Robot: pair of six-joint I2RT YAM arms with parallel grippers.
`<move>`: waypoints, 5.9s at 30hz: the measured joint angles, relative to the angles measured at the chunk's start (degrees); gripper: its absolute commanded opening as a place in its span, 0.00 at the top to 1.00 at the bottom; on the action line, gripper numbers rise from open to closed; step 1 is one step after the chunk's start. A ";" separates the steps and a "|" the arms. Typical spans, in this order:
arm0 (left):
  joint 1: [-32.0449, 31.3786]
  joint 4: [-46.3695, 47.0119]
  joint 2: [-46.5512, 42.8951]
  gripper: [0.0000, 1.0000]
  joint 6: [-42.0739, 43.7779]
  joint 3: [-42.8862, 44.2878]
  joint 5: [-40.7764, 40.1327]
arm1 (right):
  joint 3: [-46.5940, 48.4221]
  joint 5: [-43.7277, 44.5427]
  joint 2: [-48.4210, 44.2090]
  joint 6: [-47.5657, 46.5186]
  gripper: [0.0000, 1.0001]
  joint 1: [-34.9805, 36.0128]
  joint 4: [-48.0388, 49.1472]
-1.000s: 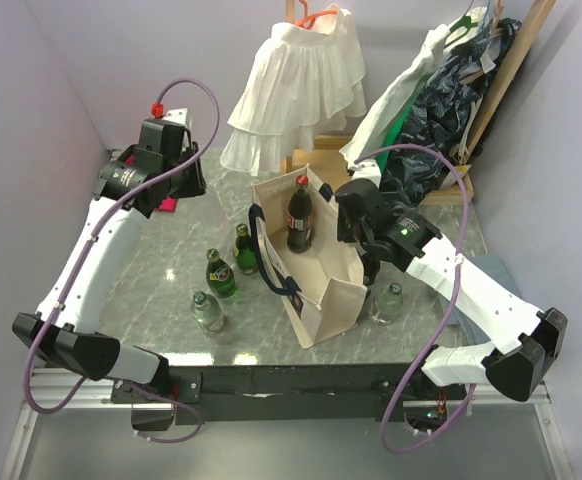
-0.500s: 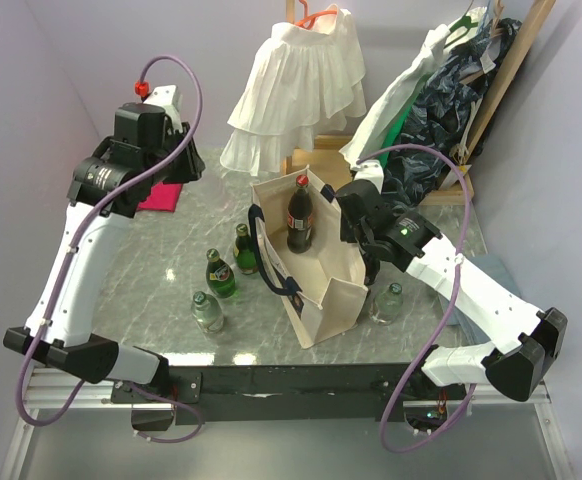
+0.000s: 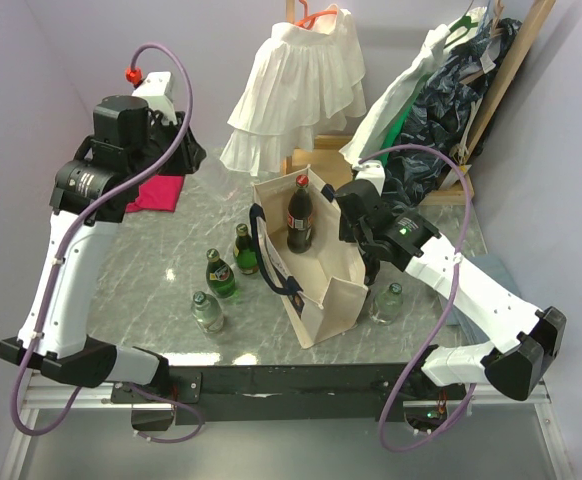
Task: Place the beverage into the canvas bag
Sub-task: Place the drink in the canvas bag.
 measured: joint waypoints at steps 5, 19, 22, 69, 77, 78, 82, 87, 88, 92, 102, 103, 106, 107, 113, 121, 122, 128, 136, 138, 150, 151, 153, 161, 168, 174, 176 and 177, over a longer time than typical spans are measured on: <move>-0.02 0.15 -0.26 0.99 0.57 0.00 1.99 | 0.02 0.00 0.24 0.66 1.00 0.00 0.13; -0.26 5.75 -2.97 0.99 0.79 0.24 11.69 | 0.20 0.02 1.11 1.07 1.00 0.00 0.44; -0.44 6.54 -2.93 0.99 0.74 0.37 14.05 | 0.20 0.02 1.11 1.05 1.00 0.00 0.44; -9.99 7.80 5.07 0.99 1.86 -0.70 4.31 | 0.48 -0.33 1.09 0.83 1.00 0.00 0.66; -12.55 7.72 7.56 0.99 2.47 -1.33 1.95 | 0.57 -0.42 1.11 0.83 1.00 0.00 0.61; -13.20 7.65 7.87 0.99 2.64 -1.33 1.29 | 0.61 -0.44 1.11 0.83 1.00 0.00 0.59; -15.23 7.41 8.94 0.99 3.41 -1.33 -1.18 | 0.83 -0.48 1.14 0.83 1.00 0.00 0.35; -16.63 7.28 10.36 0.99 3.76 -1.33 -3.61 | 1.05 -0.52 1.18 0.83 1.00 0.00 0.17; -16.85 7.26 10.69 0.99 3.80 -1.33 -4.00 | 1.07 -0.50 1.20 0.83 1.00 0.00 0.13; -17.99 7.28 12.33 0.99 3.87 -1.33 -5.86 | 1.22 -0.55 1.22 0.83 1.00 0.00 0.00; -20.02 9.38 13.64 0.99 3.74 -6.71 -7.87 | 1.25 -0.92 1.22 0.85 1.00 0.00 0.02; -20.04 9.75 13.64 0.99 3.63 -7.54 -8.09 | 1.25 -0.92 1.22 0.85 1.00 0.00 0.02; -20.11 11.13 13.64 0.99 3.45 -9.60 -8.52 | 1.25 -0.92 1.22 0.83 1.00 0.00 0.02; -20.11 11.65 13.64 0.99 3.32 -10.21 -8.68 | 1.25 -0.92 1.22 0.83 1.00 0.00 0.02; -20.17 14.45 13.64 0.99 2.64 -12.81 -9.55 | 1.25 -1.31 1.22 0.85 1.00 0.00 0.13; -20.15 17.90 13.66 0.99 0.70 -15.65 -10.40 | 1.22 -1.51 1.20 0.90 1.00 0.00 0.20; -20.15 18.18 13.66 0.99 0.52 -16.06 -10.49 | 1.22 -1.53 1.20 0.96 1.00 0.00 0.20; -20.17 20.50 13.66 0.99 -0.81 -19.43 -11.43 | 1.11 -1.53 1.05 1.05 1.00 0.00 0.22; -20.17 22.67 13.66 0.99 -2.23 -22.01 -12.15 | 0.92 -1.57 0.76 1.05 1.00 0.00 0.24; -20.15 22.93 13.66 0.99 -2.51 -22.14 -12.31 | 0.79 -1.57 0.68 1.05 1.00 0.00 0.31; -20.15 23.32 14.23 0.99 -3.41 -22.23 -13.18 | 0.37 -1.57 0.24 1.03 1.00 0.00 0.48; -20.15 23.32 14.47 0.99 -3.56 -22.23 -13.27 | 0.37 -1.57 0.24 1.03 1.00 0.00 0.48; -20.15 23.30 15.15 0.99 -3.85 -22.23 -13.68 | 0.37 -1.57 0.20 1.03 1.00 0.00 0.48; -20.15 23.30 16.39 0.99 -4.59 -22.25 -14.08 | 0.15 -1.60 -0.15 1.01 1.00 0.00 0.52; -20.17 23.43 16.39 0.99 -5.35 -23.26 -14.14 | 0.15 -1.66 -0.17 1.03 1.00 0.00 0.57; -20.28 24.17 16.41 0.99 -5.62 -24.57 -14.14 | 0.15 -1.77 -0.17 1.03 1.00 0.00 0.63; -20.28 24.41 16.41 0.99 -5.66 -24.81 -14.16 | 0.15 -1.77 -0.17 1.03 1.00 0.00 0.63; -20.28 24.44 16.44 0.99 -5.66 -24.81 -14.19 | 0.15 -1.77 -0.17 1.03 1.00 0.00 0.66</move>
